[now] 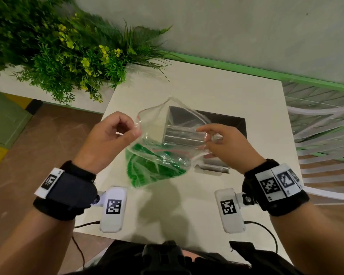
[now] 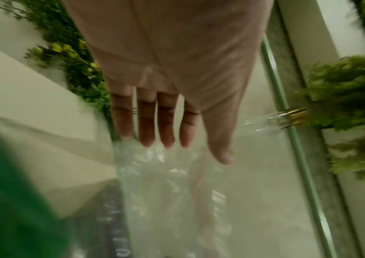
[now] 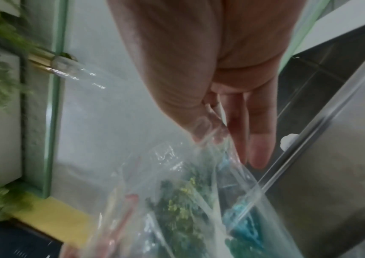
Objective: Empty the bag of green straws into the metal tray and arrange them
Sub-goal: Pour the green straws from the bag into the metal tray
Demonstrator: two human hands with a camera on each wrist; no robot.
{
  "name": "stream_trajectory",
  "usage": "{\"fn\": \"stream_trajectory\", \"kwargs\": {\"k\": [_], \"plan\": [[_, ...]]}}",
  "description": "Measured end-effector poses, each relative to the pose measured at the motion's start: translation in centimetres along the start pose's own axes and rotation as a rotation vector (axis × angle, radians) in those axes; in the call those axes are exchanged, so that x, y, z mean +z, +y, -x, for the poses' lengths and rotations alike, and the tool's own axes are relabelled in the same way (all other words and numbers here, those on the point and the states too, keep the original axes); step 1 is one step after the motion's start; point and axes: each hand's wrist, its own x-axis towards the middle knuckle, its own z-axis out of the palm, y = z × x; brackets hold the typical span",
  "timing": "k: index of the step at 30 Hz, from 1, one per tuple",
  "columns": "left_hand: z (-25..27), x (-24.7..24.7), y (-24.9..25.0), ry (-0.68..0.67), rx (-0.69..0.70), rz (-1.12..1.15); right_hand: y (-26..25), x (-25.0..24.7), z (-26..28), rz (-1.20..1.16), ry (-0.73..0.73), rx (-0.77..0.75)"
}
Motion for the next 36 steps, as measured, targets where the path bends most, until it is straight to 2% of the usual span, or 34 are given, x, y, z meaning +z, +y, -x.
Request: {"fn": "stream_trajectory", "kwargs": {"k": [3, 6, 8, 9, 11, 15, 18, 20, 22, 24, 25, 28, 31, 34, 36], "plan": [[-0.3, -0.8, -4.2, -0.068, -0.089, -0.098, 0.8, -0.5, -0.7, -0.112, 0.035, 0.06], [-1.6, -0.8, -8.7, -0.268, -0.299, -0.478, 1.9, -1.2, -1.3, -0.275, 0.046, 0.121], [-2.6, 0.4, -10.2, -0.41, -0.362, -0.665, 2.6, -1.4, -1.5, -0.393, 0.063, 0.164], [-3.1, 1.1, -10.4, -0.44, -0.36, -0.712, 2.9, -1.4, -1.5, -0.427, 0.07, 0.17], [-3.9, 2.1, -10.8, -0.437, -0.371, -0.742, 3.4, -1.5, -1.6, -0.537, 0.077, 0.174], [-4.8, 0.9, -12.4, -0.521, -0.502, -0.606, 4.8, -1.5, -0.8, -0.984, 0.152, 0.264], [-4.4, -0.1, -11.4, -0.592, -0.53, -0.445, 6.5, -0.5, 1.1, -1.081, 0.213, 0.346], [-4.4, -0.6, -9.9, -0.617, -0.506, -0.4, 6.9, 0.7, 2.5, -0.997, 0.115, 0.357], [-4.7, -1.2, -7.9, -0.652, -0.477, -0.394, 6.0, 2.2, 3.4, -0.867, -0.099, 0.308], [-5.2, -1.3, -5.0, -0.696, -0.429, -0.426, 4.3, 4.1, 3.3, -0.891, -0.291, 0.29], [-5.4, -1.1, -3.6, -0.727, -0.394, -0.445, 3.5, 5.2, 3.0, -0.943, -0.33, 0.298], [-6.6, -0.6, -0.3, -0.779, -0.315, -0.554, 1.9, 8.4, 1.2, -1.156, -0.279, 0.349], [-8.4, -0.2, 0.9, -0.827, -0.237, -0.687, 1.0, 10.3, -0.2, -1.373, -0.255, 0.413], [-10.1, 0.7, 1.6, -0.878, -0.16, -0.806, 0.1, 11.1, -1.1, -1.505, -0.204, 0.398], [-10.9, 1.8, 2.9, -0.965, -0.144, -0.824, -0.4, 11.1, -1.7, -1.553, -0.146, 0.379]]}}
